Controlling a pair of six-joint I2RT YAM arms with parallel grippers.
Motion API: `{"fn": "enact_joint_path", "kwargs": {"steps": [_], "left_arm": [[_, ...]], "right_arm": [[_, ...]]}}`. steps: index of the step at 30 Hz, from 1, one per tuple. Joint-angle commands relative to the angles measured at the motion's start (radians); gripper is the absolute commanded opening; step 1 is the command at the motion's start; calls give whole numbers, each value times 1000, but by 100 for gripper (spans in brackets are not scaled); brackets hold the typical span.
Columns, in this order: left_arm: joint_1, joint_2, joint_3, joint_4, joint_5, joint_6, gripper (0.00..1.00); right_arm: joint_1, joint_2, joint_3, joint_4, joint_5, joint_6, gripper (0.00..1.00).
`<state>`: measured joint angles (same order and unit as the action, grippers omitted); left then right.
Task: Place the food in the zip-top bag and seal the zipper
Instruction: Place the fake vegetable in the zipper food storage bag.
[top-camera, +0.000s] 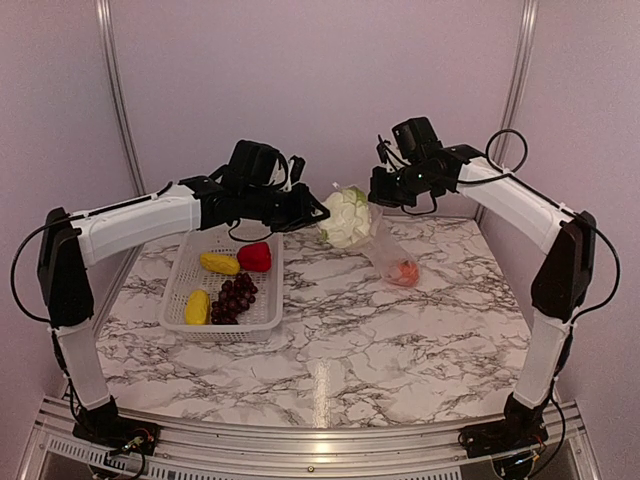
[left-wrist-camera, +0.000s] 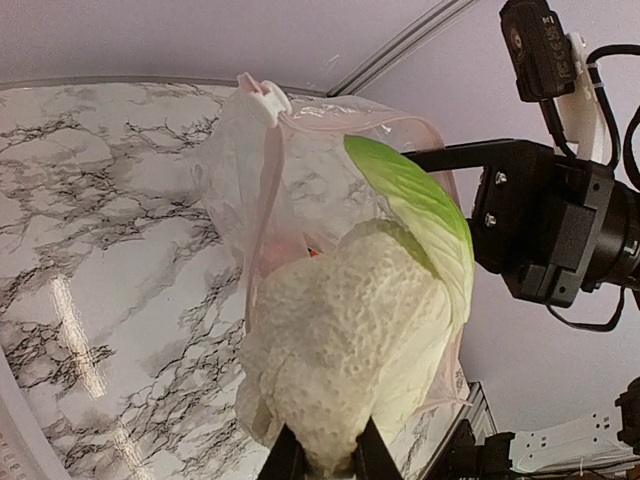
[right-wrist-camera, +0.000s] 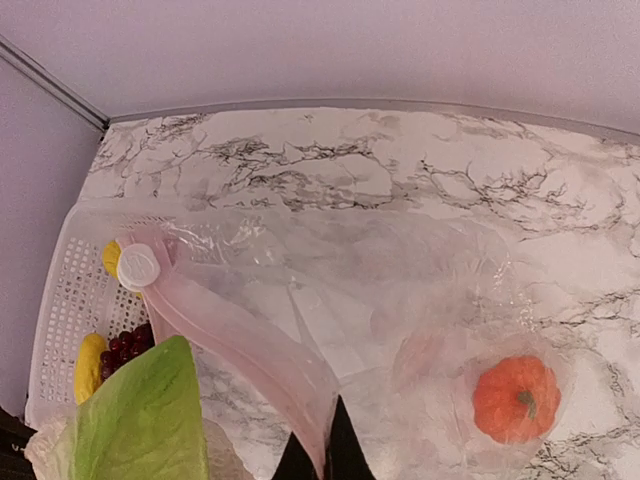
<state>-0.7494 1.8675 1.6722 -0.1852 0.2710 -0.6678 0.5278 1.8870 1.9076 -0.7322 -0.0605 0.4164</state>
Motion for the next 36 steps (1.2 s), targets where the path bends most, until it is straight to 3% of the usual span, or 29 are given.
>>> {"fn": "enact_joint_path", "kwargs": {"steps": [1, 8, 14, 25, 29, 32, 36], "left_arm": [[-23, 46, 79, -7, 26, 63, 0], [-68, 123, 201, -208, -71, 154, 0], [-67, 175, 256, -278, -127, 61, 0], [-17, 237, 365, -139, -131, -268, 0], [-16, 270, 413, -183, -148, -344, 0], [-13, 263, 389, -200, -179, -379, 4], [-15, 243, 370, -80, -125, -331, 20]], "right_arm": [[-8, 14, 40, 36, -20, 7, 0], [-14, 21, 99, 19, -33, -10, 0], [3, -14, 63, 12, -44, -16, 0], [86, -45, 8, 12, -47, 4, 0], [87, -52, 20, 9, -36, 17, 0], [84, -62, 32, 2, -15, 14, 0], [79, -77, 0, 8, -15, 17, 0]]}}
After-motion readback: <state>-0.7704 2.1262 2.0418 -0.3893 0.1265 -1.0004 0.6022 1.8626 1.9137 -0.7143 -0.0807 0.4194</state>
